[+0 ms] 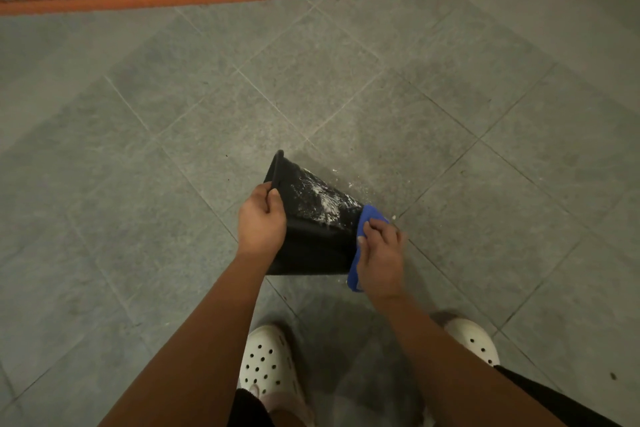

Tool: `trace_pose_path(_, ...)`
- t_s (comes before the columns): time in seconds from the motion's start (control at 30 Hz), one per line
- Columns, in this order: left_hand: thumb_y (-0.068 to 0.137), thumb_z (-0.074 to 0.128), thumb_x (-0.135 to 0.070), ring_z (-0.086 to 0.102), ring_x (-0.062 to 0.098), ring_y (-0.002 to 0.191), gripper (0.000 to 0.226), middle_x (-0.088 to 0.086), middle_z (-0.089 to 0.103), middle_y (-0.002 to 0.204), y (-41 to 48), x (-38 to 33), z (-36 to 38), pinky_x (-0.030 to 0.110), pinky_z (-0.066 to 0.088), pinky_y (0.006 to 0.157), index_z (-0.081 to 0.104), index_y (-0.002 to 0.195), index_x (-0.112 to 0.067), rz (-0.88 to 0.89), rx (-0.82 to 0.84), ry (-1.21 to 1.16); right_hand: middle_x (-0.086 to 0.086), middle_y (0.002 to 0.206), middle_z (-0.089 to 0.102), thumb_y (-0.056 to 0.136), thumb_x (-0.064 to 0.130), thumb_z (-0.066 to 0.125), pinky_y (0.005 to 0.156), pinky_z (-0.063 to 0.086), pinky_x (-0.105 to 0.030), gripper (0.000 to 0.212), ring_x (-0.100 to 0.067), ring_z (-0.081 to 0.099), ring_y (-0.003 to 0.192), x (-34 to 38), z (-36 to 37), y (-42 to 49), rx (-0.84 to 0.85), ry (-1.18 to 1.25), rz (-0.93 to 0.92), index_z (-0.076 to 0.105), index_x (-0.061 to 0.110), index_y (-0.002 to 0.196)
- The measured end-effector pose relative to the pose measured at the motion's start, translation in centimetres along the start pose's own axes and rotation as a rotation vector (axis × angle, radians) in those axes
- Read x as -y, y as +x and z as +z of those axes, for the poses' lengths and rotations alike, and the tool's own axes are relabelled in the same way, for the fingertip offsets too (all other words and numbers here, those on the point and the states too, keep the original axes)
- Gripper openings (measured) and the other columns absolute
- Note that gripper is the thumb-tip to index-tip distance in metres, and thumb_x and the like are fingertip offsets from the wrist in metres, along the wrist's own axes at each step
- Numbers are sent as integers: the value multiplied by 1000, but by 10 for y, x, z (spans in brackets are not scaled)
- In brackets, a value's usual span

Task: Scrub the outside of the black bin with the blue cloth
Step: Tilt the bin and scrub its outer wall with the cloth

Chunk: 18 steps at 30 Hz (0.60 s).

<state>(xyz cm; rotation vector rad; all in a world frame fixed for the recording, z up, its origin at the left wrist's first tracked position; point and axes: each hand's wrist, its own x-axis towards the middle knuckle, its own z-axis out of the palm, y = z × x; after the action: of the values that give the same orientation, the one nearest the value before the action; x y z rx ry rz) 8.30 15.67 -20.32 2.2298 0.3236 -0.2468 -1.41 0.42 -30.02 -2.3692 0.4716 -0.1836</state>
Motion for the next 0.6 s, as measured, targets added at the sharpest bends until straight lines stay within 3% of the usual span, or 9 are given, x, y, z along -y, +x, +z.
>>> trace_pose_path(0.07,100,39,-19,57,10,82,33,4,63,94,1,0,0,14,41,68,57,124,-6,44,32,9,-14,104,63,87,22,44,94,36,-26,36,-23,42,100,9,2,1,10,83,-40,67,-2,100)
trace_pose_path(0.13,100,40,-19,60,13,85,33,3,65,93,1,-3,2,18,44,72,58,124,-6,78,48,2,-13,111,62,89,21,46,97,32,-21,35,-22,40,104,13,0,15,67,90,-55,66,-2,107)
trace_pose_path(0.23,100,40,-19,57,8,80,32,-4,62,86,0,-8,4,18,44,74,58,124,-6,73,-5,3,-15,128,55,94,15,49,104,28,-28,33,-32,41,117,5,0,33,154,23,19,60,-1,121)
trace_pose_path(0.33,100,41,-18,56,2,69,30,-7,59,76,1,-9,6,6,41,62,59,121,-6,72,-11,11,-16,134,48,98,21,41,109,30,-39,39,-35,36,120,3,1,23,152,-5,195,53,-1,128)
trace_pose_path(0.4,100,40,-19,60,7,77,31,-1,64,84,3,-7,5,11,43,67,58,123,-7,64,2,-1,-19,128,51,93,21,44,106,34,-41,41,-37,39,116,7,2,11,108,33,145,56,-4,124)
trace_pose_path(0.47,100,39,-20,63,15,83,33,5,66,88,5,-4,2,18,46,70,58,124,-8,79,17,0,-14,125,53,92,20,50,105,30,-29,38,-31,39,114,8,0,7,126,88,48,58,-2,122)
trace_pose_path(0.6,100,40,-17,59,7,73,31,7,66,84,6,1,0,8,46,63,60,121,-6,131,31,13,-8,124,58,92,14,49,99,26,-17,32,-28,41,110,-4,-2,28,169,86,-74,62,5,119)
